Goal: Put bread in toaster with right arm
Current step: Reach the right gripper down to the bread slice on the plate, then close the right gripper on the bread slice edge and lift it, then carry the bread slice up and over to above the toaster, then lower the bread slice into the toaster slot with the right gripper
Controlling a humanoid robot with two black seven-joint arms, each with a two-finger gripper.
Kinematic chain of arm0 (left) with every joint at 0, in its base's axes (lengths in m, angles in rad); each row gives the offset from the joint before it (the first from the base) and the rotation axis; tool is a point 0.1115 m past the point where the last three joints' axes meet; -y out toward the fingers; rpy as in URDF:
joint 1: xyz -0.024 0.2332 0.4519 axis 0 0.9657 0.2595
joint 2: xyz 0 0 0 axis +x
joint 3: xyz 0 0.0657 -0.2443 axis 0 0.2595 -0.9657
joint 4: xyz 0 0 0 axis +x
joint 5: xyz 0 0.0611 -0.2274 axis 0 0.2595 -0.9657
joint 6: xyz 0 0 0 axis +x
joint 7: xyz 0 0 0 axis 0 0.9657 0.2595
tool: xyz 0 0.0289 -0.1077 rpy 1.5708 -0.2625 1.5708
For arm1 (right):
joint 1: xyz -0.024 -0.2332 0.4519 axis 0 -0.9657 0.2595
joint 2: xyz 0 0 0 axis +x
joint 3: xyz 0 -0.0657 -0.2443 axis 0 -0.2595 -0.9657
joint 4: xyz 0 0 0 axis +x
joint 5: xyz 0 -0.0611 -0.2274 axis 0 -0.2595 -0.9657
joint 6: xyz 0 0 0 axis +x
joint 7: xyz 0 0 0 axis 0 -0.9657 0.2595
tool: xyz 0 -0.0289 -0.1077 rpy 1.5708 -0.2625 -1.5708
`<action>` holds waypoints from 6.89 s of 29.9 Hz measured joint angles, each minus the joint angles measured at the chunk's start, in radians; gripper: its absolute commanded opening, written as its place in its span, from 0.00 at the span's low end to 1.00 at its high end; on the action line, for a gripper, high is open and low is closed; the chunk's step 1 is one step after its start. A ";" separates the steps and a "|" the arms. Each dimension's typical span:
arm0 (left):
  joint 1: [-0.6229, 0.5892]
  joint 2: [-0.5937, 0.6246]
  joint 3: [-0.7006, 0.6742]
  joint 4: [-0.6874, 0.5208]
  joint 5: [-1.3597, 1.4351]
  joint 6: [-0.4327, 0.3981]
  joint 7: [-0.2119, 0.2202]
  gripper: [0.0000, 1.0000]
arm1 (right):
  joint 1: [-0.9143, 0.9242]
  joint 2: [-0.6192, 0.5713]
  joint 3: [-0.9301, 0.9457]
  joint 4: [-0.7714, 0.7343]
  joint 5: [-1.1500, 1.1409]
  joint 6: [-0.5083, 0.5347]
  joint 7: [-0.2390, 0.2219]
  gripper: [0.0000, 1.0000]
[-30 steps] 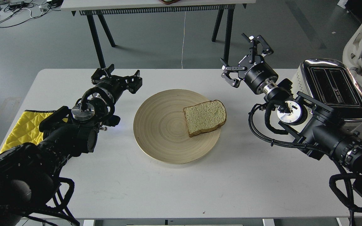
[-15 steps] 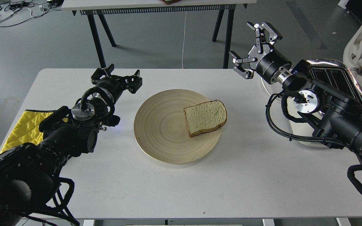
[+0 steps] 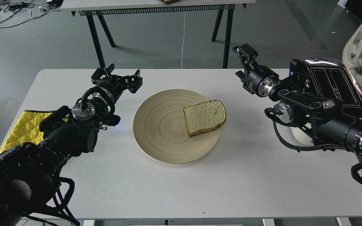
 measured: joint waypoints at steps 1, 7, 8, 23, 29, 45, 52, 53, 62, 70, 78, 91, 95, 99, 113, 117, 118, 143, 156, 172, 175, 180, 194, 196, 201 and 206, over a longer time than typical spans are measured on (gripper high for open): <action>0.000 0.000 0.000 0.000 0.000 0.000 0.000 1.00 | 0.002 0.005 -0.031 0.011 0.000 -0.028 -0.001 0.99; 0.000 0.000 0.000 0.000 0.000 0.000 0.000 1.00 | -0.007 0.008 -0.113 0.068 -0.001 -0.114 -0.003 0.99; 0.000 0.000 0.000 0.000 0.000 0.000 0.000 1.00 | -0.012 0.008 -0.121 0.070 -0.002 -0.117 -0.003 0.99; 0.000 0.000 0.000 0.000 0.000 0.000 0.000 1.00 | -0.041 0.024 -0.241 0.110 -0.016 -0.121 -0.017 0.95; 0.000 0.000 0.000 0.000 0.000 0.000 0.000 1.00 | -0.053 0.040 -0.243 0.115 -0.054 -0.121 -0.038 0.82; 0.000 0.000 0.000 0.000 0.000 0.000 0.000 1.00 | -0.052 0.042 -0.244 0.145 -0.059 -0.121 -0.039 0.57; 0.000 0.000 0.000 0.000 0.000 0.000 0.000 1.00 | -0.048 0.041 -0.244 0.159 -0.059 -0.121 -0.037 0.49; 0.000 0.000 0.000 0.000 0.000 0.000 0.000 1.00 | -0.047 0.040 -0.244 0.164 -0.059 -0.121 -0.037 0.47; 0.000 0.000 0.000 0.000 0.000 0.000 0.000 1.00 | -0.045 0.033 -0.244 0.179 -0.059 -0.121 -0.035 0.38; 0.000 0.000 0.000 0.000 0.000 0.000 0.000 1.00 | -0.042 0.026 -0.245 0.189 -0.059 -0.121 -0.035 0.33; 0.000 0.000 0.000 0.000 0.000 0.000 0.000 1.00 | -0.039 0.009 -0.245 0.204 -0.059 -0.122 -0.035 0.24; 0.000 0.000 0.000 0.000 0.000 0.000 0.000 1.00 | 0.019 -0.067 -0.179 0.279 -0.056 -0.122 -0.040 0.17; 0.000 0.000 0.000 0.000 0.000 0.000 0.000 1.00 | 0.052 -0.089 -0.124 0.292 -0.056 -0.119 -0.046 0.15; 0.000 0.000 0.000 0.000 0.000 0.000 0.000 1.00 | 0.133 -0.159 -0.082 0.333 -0.056 -0.118 -0.067 0.15; 0.000 0.000 0.000 0.000 0.000 0.000 0.000 1.00 | 0.507 -0.671 -0.179 0.565 -0.207 -0.107 -0.141 0.15; 0.000 0.000 0.000 0.000 0.000 0.000 0.000 1.00 | 0.541 -0.785 -0.244 0.582 -0.339 -0.097 -0.155 0.15; 0.000 0.000 0.000 0.000 0.000 0.000 0.000 1.00 | 0.543 -0.811 -0.260 0.585 -0.373 -0.089 -0.156 0.15; 0.000 0.000 0.000 0.000 0.000 0.000 0.000 1.00 | 0.538 -0.923 -0.518 0.615 -0.503 -0.058 -0.154 0.14; 0.000 0.000 0.000 0.000 0.000 0.000 0.000 1.00 | 0.528 -0.921 -0.520 0.653 -0.503 -0.053 -0.174 0.14; 0.000 0.000 0.000 0.000 0.000 0.000 0.000 1.00 | 0.528 -0.929 -0.543 0.654 -0.503 -0.032 -0.178 0.14; 0.000 0.000 0.000 0.000 0.000 0.000 0.000 1.00 | 0.529 -0.940 -0.544 0.654 -0.503 -0.031 -0.178 0.14; 0.000 0.000 0.000 0.000 0.000 0.000 0.000 1.00 | 0.532 -0.975 -0.544 0.659 -0.503 -0.021 -0.177 0.14; 0.000 0.000 0.000 0.000 0.000 0.000 0.000 1.00 | 0.534 -0.998 -0.543 0.676 -0.502 -0.018 -0.175 0.14; 0.000 0.000 0.000 0.000 0.000 0.000 0.000 1.00 | 0.531 -0.990 -0.542 0.675 -0.503 -0.018 -0.174 0.14; 0.000 0.000 0.000 0.000 0.000 0.000 0.000 1.00 | 0.528 -0.957 -0.540 0.668 -0.503 -0.018 -0.173 0.14; 0.000 0.000 0.000 0.000 0.000 0.000 0.000 1.00 | 0.515 -0.932 -0.539 0.662 -0.504 -0.018 -0.174 0.16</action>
